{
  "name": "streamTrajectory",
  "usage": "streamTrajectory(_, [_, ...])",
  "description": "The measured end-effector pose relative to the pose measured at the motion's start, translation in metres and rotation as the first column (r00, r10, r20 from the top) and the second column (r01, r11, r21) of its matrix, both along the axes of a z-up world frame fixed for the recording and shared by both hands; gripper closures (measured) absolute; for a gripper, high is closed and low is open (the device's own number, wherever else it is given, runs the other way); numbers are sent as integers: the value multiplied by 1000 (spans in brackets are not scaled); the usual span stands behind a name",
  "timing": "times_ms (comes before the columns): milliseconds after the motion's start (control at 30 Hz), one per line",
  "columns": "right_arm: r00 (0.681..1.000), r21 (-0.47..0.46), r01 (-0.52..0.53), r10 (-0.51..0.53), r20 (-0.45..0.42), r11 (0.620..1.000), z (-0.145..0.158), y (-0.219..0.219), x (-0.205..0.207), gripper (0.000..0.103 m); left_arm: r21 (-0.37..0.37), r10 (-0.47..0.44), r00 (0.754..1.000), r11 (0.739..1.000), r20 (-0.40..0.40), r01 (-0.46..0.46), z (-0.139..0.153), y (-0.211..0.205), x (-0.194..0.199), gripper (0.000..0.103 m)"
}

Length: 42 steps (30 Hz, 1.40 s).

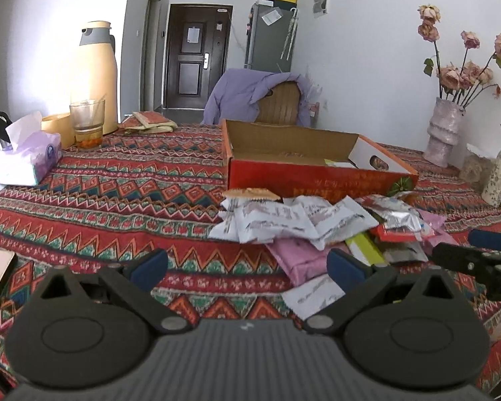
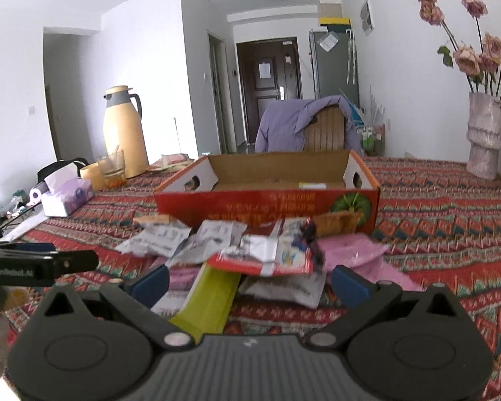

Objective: Organize snacks
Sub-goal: 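Withdraw both tools from the box back toward the snack pile, then close the right tool on another yellow-green bar in the pile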

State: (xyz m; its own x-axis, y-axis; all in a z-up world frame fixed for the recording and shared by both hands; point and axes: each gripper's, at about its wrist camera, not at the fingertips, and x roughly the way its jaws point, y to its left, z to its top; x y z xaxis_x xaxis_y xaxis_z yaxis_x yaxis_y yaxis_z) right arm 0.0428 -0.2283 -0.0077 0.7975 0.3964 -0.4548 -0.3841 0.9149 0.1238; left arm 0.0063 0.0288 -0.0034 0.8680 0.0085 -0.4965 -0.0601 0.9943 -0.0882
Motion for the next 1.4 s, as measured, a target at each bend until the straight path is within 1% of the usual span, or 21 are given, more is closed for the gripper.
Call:
streamTrajectory(133, [999,-12,-20,19,-27,1000,-7,5,-1,0,21,-14,1000,1000,-3,14,-3,-2,-2,0])
streamTrajectory(300, [998,-21,-42,41,-44,999,-11,16,4,0,16,-17,1000,1000,-12,17,-5,-4,-1,0])
streamTrajectory(400, [997,-24,-39,37,-72,999,-14,24,11,11,14,-11,1000,1000,-14,11,-5,-3,0,0])
streamTrajectory(467, [994,-16,-36,34,-105,999,-18,30,18,22,9,-9,1000,1000,-16,9,-5,-2,0,0])
streamTrajectory(500, [992,-8,-40,39,-120,999,-20,33,21,25,8,-5,1000,1000,-15,5,-5,-1,0,0])
streamTrajectory(567, [989,-4,-44,43,-144,999,-23,40,29,37,5,-1,1000,1000,-16,2,-6,1,0,0])
streamTrajectory(633, [986,-2,-44,44,-158,999,-25,47,37,44,5,1,1000,1000,-18,-1,-6,3,-1,0])
streamTrajectory(700, [984,-8,-33,31,-178,999,-28,54,46,47,4,7,1000,1000,-19,-7,-6,5,-1,0])
streamTrajectory(767, [982,-16,-10,7,-189,1000,-29,58,54,55,1,12,1000,1000,-17,-11,-6,6,-2,0])
streamTrajectory(800, [981,-16,-3,-1,-196,1000,-30,60,57,56,1,14,1000,1000,-17,-14,-6,7,-3,0])
streamTrajectory(867, [977,-11,0,-2,-213,1000,-33,62,63,59,-1,20,1000,1000,-18,-20,-6,9,-3,0])
streamTrajectory(967, [975,-24,-11,6,-222,1000,-39,66,66,60,-5,29,999,1000,-24,-29,-7,11,-2,0])
streamTrajectory(1100, [980,-62,-43,30,-195,997,-41,66,59,64,-7,38,999,999,-36,-39,-8,12,-1,0])
streamTrajectory(1400, [990,-97,-88,76,-121,991,-38,50,32,67,-3,37,999,999,-37,-37,-8,8,0,0])
